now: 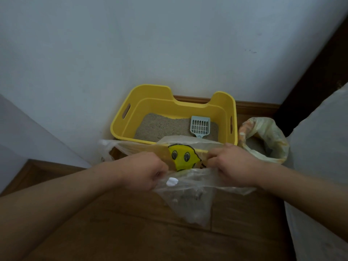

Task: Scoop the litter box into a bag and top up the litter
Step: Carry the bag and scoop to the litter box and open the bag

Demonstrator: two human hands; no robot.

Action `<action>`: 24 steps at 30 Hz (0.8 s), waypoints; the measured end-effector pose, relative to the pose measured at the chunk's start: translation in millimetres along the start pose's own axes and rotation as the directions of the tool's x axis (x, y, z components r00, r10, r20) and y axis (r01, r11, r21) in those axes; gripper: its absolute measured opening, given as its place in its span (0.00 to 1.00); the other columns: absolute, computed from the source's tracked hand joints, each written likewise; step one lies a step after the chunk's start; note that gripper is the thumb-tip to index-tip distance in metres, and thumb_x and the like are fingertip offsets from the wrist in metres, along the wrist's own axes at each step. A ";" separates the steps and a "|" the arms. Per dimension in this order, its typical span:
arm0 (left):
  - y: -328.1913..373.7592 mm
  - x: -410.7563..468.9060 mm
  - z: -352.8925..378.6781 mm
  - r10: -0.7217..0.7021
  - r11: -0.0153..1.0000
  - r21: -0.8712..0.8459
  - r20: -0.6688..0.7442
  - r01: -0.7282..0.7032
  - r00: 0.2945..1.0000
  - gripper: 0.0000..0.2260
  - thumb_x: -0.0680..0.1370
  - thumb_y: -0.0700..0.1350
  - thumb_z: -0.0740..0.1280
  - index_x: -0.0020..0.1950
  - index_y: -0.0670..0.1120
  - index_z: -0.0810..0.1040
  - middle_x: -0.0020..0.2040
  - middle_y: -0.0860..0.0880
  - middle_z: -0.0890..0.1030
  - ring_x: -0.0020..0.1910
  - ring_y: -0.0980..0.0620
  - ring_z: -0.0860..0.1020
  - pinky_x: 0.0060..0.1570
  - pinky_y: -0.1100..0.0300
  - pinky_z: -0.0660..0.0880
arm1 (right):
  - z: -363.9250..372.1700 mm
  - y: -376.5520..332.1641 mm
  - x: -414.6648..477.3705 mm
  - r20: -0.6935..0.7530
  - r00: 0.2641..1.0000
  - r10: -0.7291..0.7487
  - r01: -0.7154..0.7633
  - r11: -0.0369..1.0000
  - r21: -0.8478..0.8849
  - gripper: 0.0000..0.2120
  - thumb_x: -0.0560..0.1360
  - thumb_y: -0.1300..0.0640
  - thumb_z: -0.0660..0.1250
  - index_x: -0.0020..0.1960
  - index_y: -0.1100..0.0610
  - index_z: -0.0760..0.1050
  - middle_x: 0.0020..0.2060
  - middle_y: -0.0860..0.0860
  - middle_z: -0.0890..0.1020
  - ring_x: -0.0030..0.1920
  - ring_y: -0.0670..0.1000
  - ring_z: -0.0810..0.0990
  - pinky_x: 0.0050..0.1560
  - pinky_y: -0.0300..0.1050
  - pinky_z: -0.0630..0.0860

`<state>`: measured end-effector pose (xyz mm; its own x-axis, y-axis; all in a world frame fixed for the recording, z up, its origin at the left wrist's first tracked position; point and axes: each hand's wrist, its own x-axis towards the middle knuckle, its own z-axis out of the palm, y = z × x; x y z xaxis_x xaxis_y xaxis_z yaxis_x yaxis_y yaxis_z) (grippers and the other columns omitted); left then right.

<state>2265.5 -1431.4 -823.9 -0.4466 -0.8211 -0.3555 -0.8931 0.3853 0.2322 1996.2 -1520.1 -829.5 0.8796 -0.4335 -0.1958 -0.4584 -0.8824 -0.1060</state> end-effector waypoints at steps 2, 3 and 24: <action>3.3 1.3 -1.8 -0.014 0.999 -0.034 -0.013 0.013 1.000 0.04 0.70 0.40 0.63 0.37 0.49 0.72 0.35 0.51 0.76 0.35 0.51 0.73 0.36 0.53 0.70 | -0.9 -3.7 -0.9 -0.030 1.000 -0.006 0.007 0.999 0.033 0.10 0.69 0.55 0.63 0.47 0.49 0.80 0.48 0.45 0.78 0.50 0.49 0.76 0.47 0.44 0.67; 5.8 2.4 -3.8 -0.012 0.999 -0.048 -0.029 0.011 1.000 0.04 0.70 0.39 0.63 0.38 0.48 0.73 0.35 0.51 0.77 0.36 0.51 0.74 0.35 0.52 0.70 | -3.1 -7.1 -0.5 -0.034 0.999 -0.012 0.014 0.997 0.072 0.10 0.68 0.56 0.63 0.47 0.49 0.80 0.46 0.45 0.78 0.50 0.48 0.75 0.49 0.45 0.69; 24.2 12.6 7.6 -0.183 0.888 -0.450 -0.150 0.097 0.972 0.31 0.71 0.30 0.62 0.72 0.50 0.70 0.55 0.60 0.70 0.48 0.61 0.70 0.44 0.76 0.66 | -0.4 -40.5 16.7 0.207 0.973 0.097 -0.189 0.851 0.491 0.22 0.72 0.64 0.64 0.60 0.42 0.77 0.58 0.42 0.79 0.59 0.44 0.75 0.59 0.43 0.73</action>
<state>2237.8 -1429.2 -829.6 -0.2627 -0.9314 -0.2518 -0.8121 0.0725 0.5790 2029.5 -1491.7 -828.1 0.7857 -0.4691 -0.4031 -0.6184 -0.5789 -0.5316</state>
